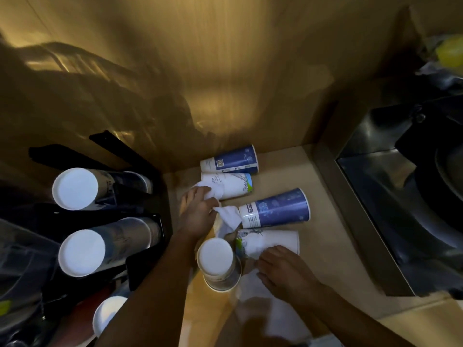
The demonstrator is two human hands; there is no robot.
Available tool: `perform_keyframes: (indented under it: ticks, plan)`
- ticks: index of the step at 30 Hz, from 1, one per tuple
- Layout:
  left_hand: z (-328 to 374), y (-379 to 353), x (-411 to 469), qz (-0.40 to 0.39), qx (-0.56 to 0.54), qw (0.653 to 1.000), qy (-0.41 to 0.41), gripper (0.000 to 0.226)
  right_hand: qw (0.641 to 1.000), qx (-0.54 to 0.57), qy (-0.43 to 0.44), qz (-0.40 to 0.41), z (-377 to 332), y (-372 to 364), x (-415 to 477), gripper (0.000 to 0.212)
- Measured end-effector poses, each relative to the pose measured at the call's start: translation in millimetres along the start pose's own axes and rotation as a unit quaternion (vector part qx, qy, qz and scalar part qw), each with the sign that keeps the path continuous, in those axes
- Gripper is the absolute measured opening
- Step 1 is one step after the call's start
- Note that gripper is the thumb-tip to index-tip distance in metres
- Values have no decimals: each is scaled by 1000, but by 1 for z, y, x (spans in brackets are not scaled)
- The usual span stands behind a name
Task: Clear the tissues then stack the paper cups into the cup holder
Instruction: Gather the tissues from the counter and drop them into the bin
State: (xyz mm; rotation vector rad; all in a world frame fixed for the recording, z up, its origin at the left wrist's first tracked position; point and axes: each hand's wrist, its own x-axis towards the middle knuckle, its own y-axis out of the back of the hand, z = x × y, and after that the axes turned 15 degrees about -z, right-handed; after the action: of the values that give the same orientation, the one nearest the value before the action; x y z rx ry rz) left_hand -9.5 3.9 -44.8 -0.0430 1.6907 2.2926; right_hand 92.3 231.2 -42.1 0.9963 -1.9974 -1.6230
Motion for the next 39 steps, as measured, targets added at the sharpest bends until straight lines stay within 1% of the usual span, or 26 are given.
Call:
perform_keyframes:
  ticks: [2, 5, 7, 8, 12, 15, 18, 20, 23, 25, 27, 30, 32, 34, 36, 39]
  plan:
    - [-1, 2, -2, 6, -25, 999, 23, 25, 999, -18, 3, -43, 2, -1, -3, 30]
    - [-2, 6, -2, 9, -34, 998, 43, 25, 991, -45, -15, -124, 3, -10, -8, 44]
    - [1, 11, 0, 29, -57, 996, 56, 25, 987, -57, -30, -149, 2, -19, -11, 47]
    - [4, 15, 0, 39, -73, 995, 63, 24, 986, -63, -39, -149, 1, -23, -11, 46]
    - [12, 29, 2, 64, -110, 988, 88, 25, 993, -48, -64, -89, 3, -30, -9, 28]
    - [17, 40, 0, 90, -133, 983, 88, 21, 996, -25, -65, -50, 5, -26, -10, 27]
    - [21, 50, -5, 108, -172, 976, 76, 14, 994, 66, -91, -5, 8, -8, -9, 25]
    - [26, 59, -9, 120, -222, 964, 81, 11, 986, 116, -115, 23, 11, 12, -6, 19]
    - [34, 74, -16, 134, -272, 950, 77, 13, 973, 154, -150, 81, 19, 41, 2, 15]
    - [40, 85, -24, 154, -293, 941, 75, 15, 951, 207, -179, 143, 24, 62, 8, 13]
    - [46, 95, -35, 171, -318, 929, 75, 16, 929, 257, -186, 191, 29, 85, 15, 10]
    - [59, 109, -55, 179, -372, 910, 50, 14, 914, 297, -153, 230, 30, 115, 24, 10]
    - [68, 118, -70, 193, -375, 906, 38, 13, 913, 298, -123, 250, 25, 134, 28, 7]
    - [75, 126, -85, 230, -345, 909, 41, 9, 909, 304, -82, 274, 19, 149, 31, 6]
    - [81, 131, -102, 290, -290, 910, 53, 6, 907, 310, -34, 282, 13, 160, 35, 6]
    - [88, 133, -131, 363, -255, 891, 99, 11, 898, 356, 26, 258, 4, 168, 42, 13]
